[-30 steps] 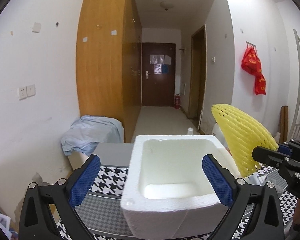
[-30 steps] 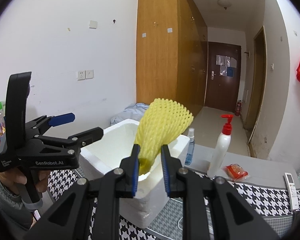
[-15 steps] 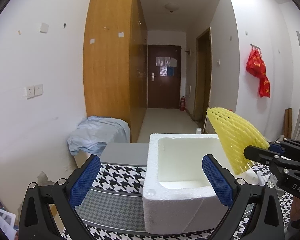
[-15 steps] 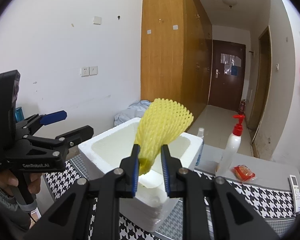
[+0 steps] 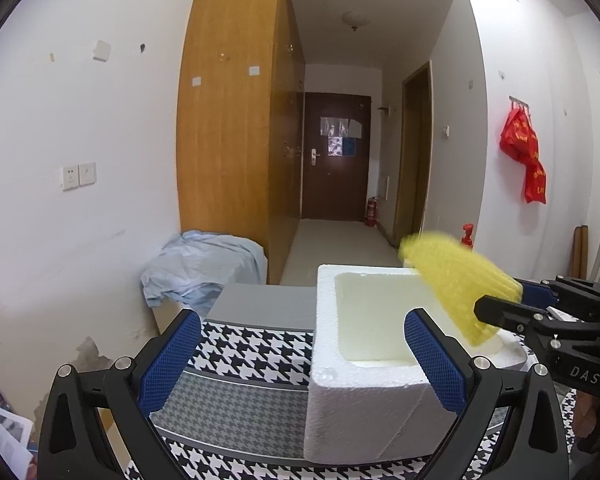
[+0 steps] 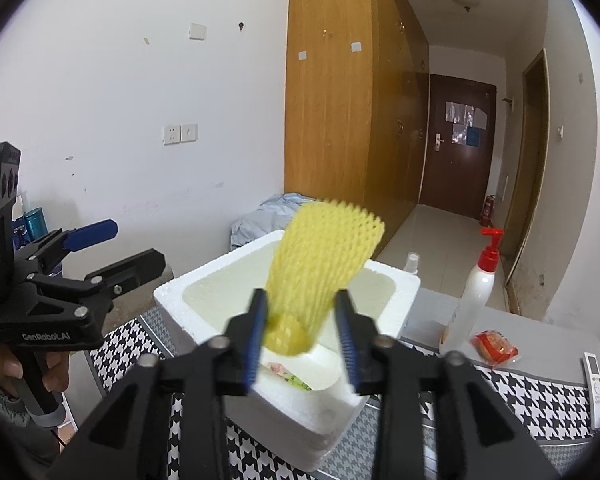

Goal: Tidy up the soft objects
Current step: 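Lower the yellow foam net into the box and open the right tool, then withdraw both tools from the box back over the table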

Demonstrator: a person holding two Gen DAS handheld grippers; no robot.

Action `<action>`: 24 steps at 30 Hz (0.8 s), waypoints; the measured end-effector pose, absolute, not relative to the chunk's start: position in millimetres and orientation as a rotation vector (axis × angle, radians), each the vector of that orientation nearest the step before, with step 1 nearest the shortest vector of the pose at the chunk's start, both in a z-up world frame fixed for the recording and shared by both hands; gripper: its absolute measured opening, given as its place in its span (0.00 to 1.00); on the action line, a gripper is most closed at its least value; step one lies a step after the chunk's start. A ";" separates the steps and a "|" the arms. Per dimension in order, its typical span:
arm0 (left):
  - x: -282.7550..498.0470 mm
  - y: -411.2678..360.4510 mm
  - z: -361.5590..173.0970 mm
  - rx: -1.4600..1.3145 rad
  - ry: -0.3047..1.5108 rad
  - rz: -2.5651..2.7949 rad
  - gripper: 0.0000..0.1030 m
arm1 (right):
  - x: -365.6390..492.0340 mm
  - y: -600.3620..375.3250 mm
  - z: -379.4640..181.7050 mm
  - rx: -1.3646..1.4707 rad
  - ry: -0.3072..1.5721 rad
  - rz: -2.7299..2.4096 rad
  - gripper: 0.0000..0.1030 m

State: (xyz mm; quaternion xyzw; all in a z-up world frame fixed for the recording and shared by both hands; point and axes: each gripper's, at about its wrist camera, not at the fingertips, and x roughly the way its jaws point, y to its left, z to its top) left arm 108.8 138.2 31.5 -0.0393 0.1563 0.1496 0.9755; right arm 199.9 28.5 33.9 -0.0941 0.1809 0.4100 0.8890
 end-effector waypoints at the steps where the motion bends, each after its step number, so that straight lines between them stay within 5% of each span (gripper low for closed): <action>1: 108.2 139.2 31.3 -0.081 0.315 0.303 0.99 | 200.1 28.5 33.7 -0.192 0.377 0.854 0.49; 5: 107.6 141.3 30.6 -0.084 0.316 0.305 0.99 | 196.6 27.8 33.6 -0.185 0.377 0.867 0.77; 8: 107.9 141.4 30.0 -0.083 0.318 0.306 0.99 | 193.7 25.1 35.9 -0.169 0.368 0.874 0.89; 24: 100.9 125.0 34.3 -0.052 0.314 0.287 0.99 | 181.5 1.1 44.0 -0.149 0.333 0.847 0.95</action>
